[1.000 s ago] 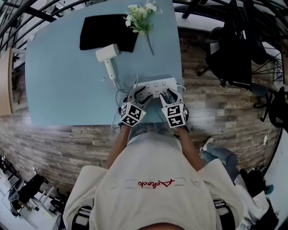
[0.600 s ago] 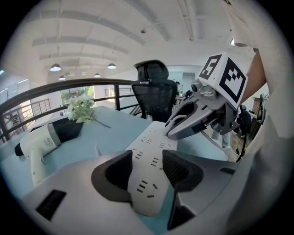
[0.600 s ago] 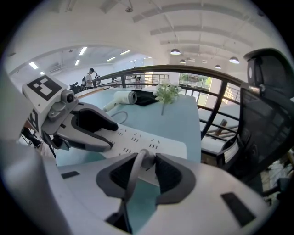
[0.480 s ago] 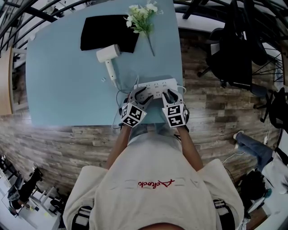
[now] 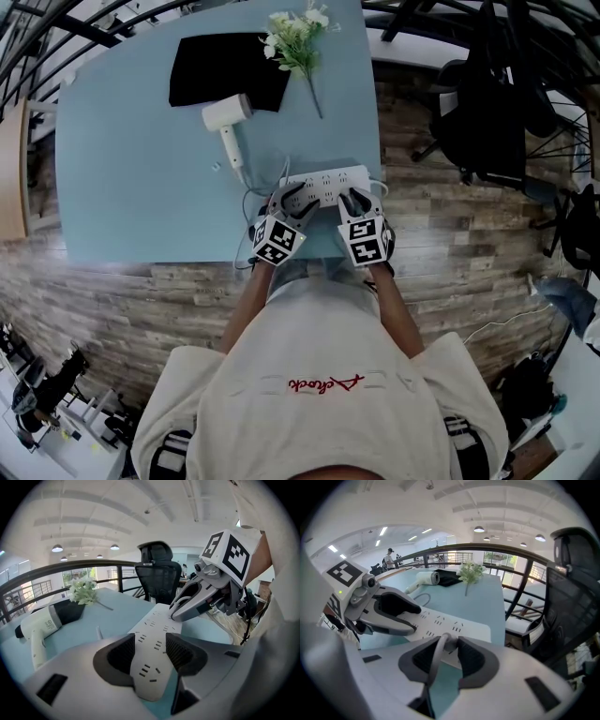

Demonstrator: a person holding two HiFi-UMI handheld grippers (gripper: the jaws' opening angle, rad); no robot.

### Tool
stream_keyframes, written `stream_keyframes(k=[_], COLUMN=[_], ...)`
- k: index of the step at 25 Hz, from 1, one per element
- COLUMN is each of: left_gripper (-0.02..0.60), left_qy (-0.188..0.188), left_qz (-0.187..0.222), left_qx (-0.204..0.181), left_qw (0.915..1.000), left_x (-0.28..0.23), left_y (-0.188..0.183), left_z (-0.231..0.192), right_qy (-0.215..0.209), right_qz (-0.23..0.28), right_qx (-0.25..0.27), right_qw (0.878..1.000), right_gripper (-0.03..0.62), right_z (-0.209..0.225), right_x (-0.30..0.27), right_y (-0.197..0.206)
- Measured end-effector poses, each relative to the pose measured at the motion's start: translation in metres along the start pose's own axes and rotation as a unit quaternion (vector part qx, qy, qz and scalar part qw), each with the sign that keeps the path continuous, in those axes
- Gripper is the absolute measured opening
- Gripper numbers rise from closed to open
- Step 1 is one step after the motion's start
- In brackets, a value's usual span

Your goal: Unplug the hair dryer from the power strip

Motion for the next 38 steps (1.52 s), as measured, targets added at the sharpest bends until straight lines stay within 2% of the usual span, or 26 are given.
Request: stream_keyframes(k=[12,16,18,25,34,36,38], left_gripper=[0.192,0.192,0.192,0.192,0.19,0.158,0.065], left_qy=[0.0,-0.003,-0.005,-0.003,-0.031,-0.033,-0.035], left_qz=[-0.003,-0.013,-0.012,-0.016,0.021,0.027,0.034], left_qx=[0.009,0.011,0.012,0.014,0.013,0.015,0.019], left_qw=[1.0,0.9999,0.9998,0.9998,0.9992,0.999,0.9986], left_x=[0.0,-0.003,-0.003,-0.001,0.011,0.014,0.018], left_y=[0.0,-0.001,-0.002,-0.002,-0.024,-0.027,-0.029], left_z=[0.001,0.0,-0.001,-0.001,-0.002,0.001,0.004], right_qy=[-0.003,-0.001,0.002,-0.013,-0.013,-0.014,-0.014], right_qz=[-0.004,0.037,0.041,0.036,0.051,0.055,0.061], right_qx=[0.008,0.014,0.026,0.002,-0.008,-0.005,-0.004], right_qw=[1.0,0.999,0.999,0.999,0.999,0.998,0.998], right_gripper=[0.12,0.12,0.12,0.12,0.12,0.12,0.12], right_z=[0.0,-0.003,-0.004,0.0,0.002,0.002,0.002], right_x=[0.004,0.018,0.02,0.022,0.027,0.03,0.034], right_y=[0.0,-0.023,-0.032,-0.019,-0.013,-0.012,-0.013])
Point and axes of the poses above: the fingertips, and each gripper's own axes: x backward along the fingers, z to its right, y out of its underside, the point moved 6 cm from there along x, backward along the fingers
